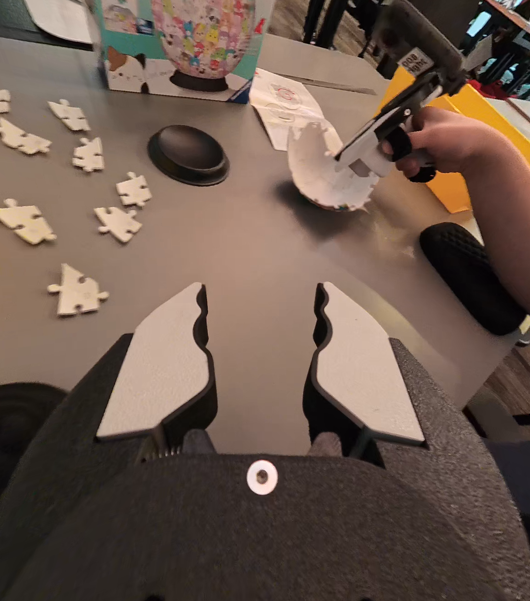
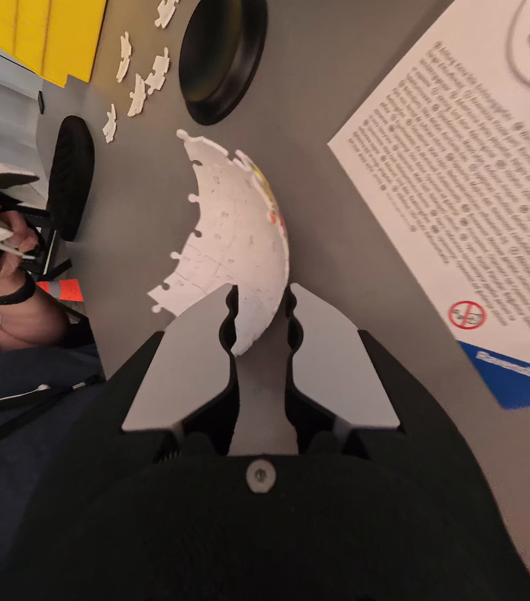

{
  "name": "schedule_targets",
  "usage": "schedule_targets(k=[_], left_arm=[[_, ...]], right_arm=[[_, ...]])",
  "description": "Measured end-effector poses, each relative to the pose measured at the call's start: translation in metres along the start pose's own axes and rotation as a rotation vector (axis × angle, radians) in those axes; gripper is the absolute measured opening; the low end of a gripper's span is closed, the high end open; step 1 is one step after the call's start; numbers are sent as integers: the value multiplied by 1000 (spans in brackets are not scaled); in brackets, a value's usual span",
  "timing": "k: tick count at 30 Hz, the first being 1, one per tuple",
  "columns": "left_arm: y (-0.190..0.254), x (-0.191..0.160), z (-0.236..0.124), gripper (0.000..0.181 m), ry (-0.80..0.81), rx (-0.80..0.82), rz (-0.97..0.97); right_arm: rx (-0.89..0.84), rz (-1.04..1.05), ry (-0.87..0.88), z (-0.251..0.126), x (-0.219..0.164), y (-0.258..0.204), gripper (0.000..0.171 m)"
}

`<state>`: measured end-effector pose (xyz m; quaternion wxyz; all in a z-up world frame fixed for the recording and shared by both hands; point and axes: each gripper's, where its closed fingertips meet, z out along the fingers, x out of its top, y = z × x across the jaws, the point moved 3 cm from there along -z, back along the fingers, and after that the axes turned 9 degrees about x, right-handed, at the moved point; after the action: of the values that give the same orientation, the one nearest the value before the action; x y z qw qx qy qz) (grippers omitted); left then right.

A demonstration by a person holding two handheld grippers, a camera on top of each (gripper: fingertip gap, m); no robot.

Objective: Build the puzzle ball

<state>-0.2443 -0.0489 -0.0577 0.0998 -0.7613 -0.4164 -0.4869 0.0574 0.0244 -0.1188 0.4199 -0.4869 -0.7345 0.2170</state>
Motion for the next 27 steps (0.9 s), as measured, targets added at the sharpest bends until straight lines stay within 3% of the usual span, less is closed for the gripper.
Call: schedule_targets(k=[8, 15, 27], left_arm=[[-57, 5, -24, 63, 23, 119, -40], [-75, 2, -26, 63, 0, 111, -44], [-80, -17, -19, 63, -35, 58, -50]], right_arm=[[40, 13, -66, 40, -13, -36, 29], [95, -64, -154, 74, -8, -58, 29], [87, -52, -166, 72, 18, -61, 30]])
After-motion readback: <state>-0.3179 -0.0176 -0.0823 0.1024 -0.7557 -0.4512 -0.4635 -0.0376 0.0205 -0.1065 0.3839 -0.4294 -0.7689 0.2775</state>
